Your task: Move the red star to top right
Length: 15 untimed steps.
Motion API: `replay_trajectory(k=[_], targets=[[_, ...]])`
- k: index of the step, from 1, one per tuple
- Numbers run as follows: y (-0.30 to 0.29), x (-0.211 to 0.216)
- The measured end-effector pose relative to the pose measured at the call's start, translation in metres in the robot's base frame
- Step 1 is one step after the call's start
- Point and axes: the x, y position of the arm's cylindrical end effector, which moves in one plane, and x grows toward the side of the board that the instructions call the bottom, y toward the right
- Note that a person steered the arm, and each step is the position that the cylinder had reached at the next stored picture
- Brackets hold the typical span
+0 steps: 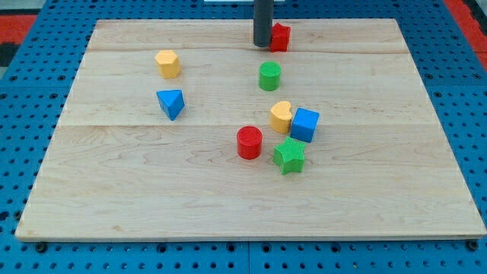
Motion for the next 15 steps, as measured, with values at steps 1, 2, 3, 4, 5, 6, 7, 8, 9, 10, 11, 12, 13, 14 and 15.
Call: replay_trajectory(k=[1,2,3,4,5,6,7,8,9,10,11,12,13,14,15], targets=[[0.008,-0.015],[0.039,-0.017],[0.084,-0.002],[0.106,0.019],[0.108,0.042],[0.12,0.04],[0.12,0.022],[0.12,0.013],[0.121,0.013],[0.132,0.012],[0.129,0.009],[0.11,0.01],[0.091,0.005],[0.093,-0.002],[0.115,-0.002]])
